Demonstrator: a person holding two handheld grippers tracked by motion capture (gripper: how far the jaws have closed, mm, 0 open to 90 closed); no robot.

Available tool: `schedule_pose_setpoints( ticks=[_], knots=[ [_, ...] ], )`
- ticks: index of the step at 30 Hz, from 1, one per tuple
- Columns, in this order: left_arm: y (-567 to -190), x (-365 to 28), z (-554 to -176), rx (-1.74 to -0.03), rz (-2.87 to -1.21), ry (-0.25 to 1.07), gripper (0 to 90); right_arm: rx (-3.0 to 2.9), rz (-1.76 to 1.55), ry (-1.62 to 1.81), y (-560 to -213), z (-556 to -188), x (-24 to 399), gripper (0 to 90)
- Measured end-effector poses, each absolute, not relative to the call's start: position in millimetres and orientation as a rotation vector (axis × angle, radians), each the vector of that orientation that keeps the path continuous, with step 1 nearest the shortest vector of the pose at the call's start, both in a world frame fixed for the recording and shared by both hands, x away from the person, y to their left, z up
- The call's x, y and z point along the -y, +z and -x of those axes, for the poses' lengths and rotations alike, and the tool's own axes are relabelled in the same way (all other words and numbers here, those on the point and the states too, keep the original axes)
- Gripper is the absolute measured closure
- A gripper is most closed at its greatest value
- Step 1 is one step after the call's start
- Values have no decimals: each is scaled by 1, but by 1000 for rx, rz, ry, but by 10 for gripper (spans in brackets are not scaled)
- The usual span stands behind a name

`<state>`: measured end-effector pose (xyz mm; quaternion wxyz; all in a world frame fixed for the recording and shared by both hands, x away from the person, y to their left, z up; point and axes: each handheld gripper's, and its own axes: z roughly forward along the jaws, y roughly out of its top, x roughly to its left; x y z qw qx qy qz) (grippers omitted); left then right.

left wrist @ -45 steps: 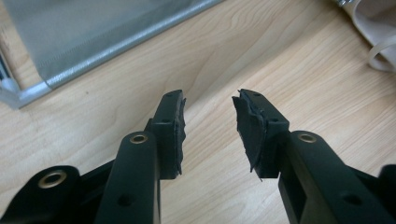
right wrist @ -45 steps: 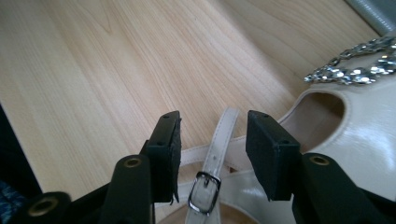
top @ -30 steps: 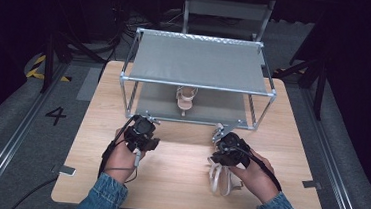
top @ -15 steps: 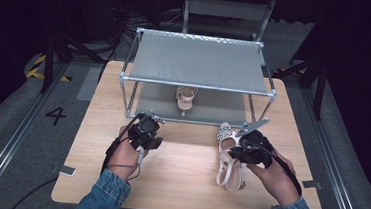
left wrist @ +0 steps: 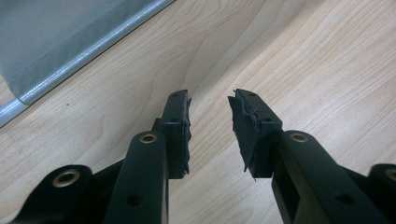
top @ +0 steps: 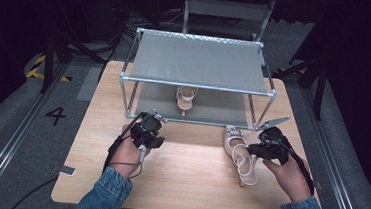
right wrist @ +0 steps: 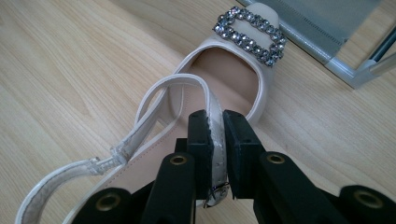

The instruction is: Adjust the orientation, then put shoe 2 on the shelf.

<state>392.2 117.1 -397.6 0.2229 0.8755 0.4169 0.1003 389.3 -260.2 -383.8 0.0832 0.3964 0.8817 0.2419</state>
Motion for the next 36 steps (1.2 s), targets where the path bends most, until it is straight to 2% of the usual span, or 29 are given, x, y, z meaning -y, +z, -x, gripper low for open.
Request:
schedule_pose_setpoints(
  ticks=[2,6,9,14,25,29,36],
  knots=[
    [-397,-120,-394,-1146,-2415,274,666,-2635,-1191,729,-383,-390,260,803],
    [-398,-123,-395,-1161,-2410,268,666,-2602,-1218,751,-379,-388,261,634],
    [-397,-124,-394,-1164,-2411,269,666,-2582,-1221,803,-371,-383,258,567],
    [-397,-125,-394,-1154,-2411,275,666,-2666,-1257,855,-369,-378,239,520],
    [-398,-123,-392,-1159,-2414,274,656,-2710,-1354,721,-402,-393,218,520],
    [-399,-123,-392,-1161,-2424,275,655,-2746,-1319,648,-409,-397,214,598],
    [-400,-123,-392,-1156,-2425,278,655,-2722,-1227,549,-420,-397,202,624]
  ],
)
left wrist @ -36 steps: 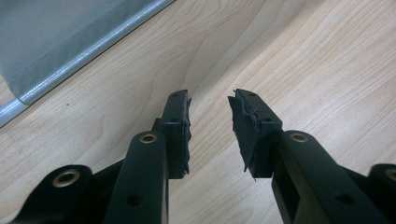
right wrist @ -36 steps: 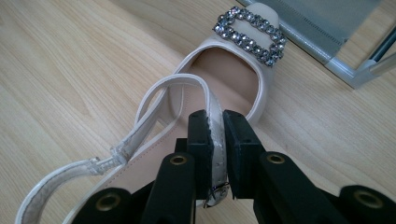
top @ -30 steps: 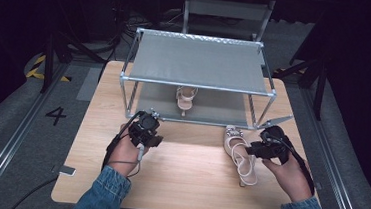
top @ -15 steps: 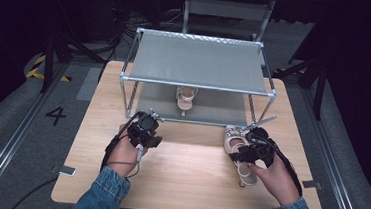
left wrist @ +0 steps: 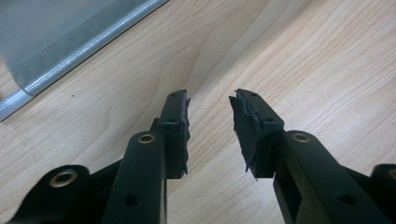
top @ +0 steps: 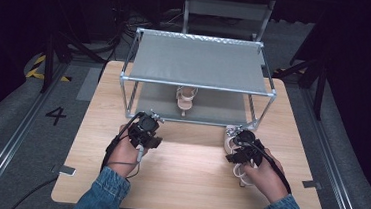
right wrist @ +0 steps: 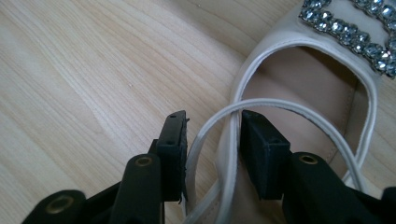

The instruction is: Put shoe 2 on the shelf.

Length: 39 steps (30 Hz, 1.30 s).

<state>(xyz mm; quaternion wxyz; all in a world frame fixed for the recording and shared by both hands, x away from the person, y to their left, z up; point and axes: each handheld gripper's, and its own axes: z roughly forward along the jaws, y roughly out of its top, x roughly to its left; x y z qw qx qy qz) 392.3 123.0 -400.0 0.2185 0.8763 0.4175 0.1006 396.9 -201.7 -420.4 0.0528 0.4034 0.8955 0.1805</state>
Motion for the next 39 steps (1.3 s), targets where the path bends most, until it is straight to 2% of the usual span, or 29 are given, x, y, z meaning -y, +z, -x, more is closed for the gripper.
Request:
schedule_pose_setpoints(
  ticks=[6,10,13,29,39],
  knots=[
    [-399,-124,-391,-1155,-2424,282,655,-2699,-1261,549,-424,-398,198,670],
    [-399,-128,-390,-1171,-2417,282,655,-2670,-1263,508,-422,-397,198,797],
    [-399,-131,-389,-1173,-2411,288,655,-2657,-1293,480,-420,-398,197,829],
    [-394,-141,-390,-1202,-2380,292,656,-2562,-1273,608,-390,-398,204,850],
    [-394,-157,-382,-1247,-2354,324,649,-2532,-1210,619,-380,-424,183,850]
  ],
)
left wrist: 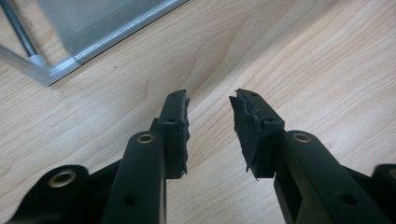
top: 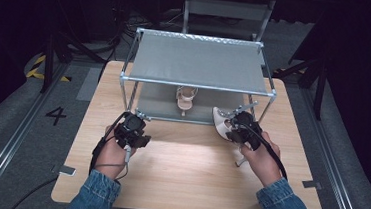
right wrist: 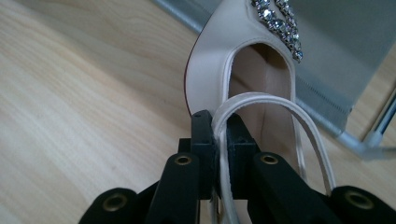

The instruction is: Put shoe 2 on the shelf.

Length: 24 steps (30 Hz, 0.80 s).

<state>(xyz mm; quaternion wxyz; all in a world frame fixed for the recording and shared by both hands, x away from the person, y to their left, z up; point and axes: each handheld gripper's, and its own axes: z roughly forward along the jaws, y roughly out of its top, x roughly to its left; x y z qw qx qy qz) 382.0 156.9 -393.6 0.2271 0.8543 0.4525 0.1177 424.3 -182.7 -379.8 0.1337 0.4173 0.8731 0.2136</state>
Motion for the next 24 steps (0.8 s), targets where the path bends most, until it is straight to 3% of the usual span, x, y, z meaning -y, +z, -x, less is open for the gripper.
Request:
schedule_pose_setpoints(
  ticks=[24],
  knots=[
    [-400,-185,-366,-1320,-2336,328,629,-2465,-1145,572,-400,-482,136,849]
  ],
)
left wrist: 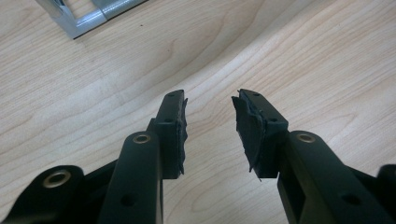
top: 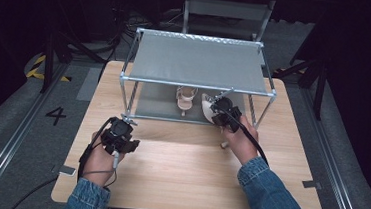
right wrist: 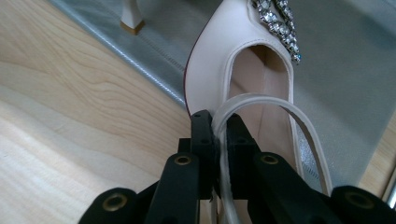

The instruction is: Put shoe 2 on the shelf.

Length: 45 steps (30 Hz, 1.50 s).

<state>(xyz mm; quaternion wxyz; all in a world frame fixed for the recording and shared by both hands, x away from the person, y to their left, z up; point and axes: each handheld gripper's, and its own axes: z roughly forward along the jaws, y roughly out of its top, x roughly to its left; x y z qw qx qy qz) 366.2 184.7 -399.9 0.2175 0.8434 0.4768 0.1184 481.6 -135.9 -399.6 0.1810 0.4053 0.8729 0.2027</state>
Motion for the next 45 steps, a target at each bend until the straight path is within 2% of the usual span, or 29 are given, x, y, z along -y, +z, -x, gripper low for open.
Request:
schedule_pose_setpoints(
  ticks=[11,12,13,15,16,24,31,37,45],
  knots=[
    [-399,-184,-365,-1315,-2336,325,630,-2409,-1144,546,-412,-493,128,832],
    [-399,-184,-365,-1312,-2336,325,630,-2411,-1144,548,-413,-493,126,795],
    [-399,-184,-365,-1312,-2336,325,630,-2411,-1144,548,-413,-493,126,795],
    [-399,-184,-366,-1311,-2338,328,630,-2418,-1119,569,-412,-492,124,690],
    [-399,-183,-366,-1321,-2336,315,630,-2423,-1111,577,-411,-491,123,672],
    [-400,-178,-371,-1293,-2353,311,630,-2407,-1078,576,-396,-474,128,613],
    [-399,-174,-377,-1274,-2367,299,619,-2392,-1151,722,-375,-450,156,637],
    [-400,-170,-383,-1266,-2377,282,615,-2418,-1272,839,-370,-433,190,658],
    [-396,-163,-388,-1237,-2381,273,614,-2527,-1269,876,-368,-416,211,570]
  ],
)
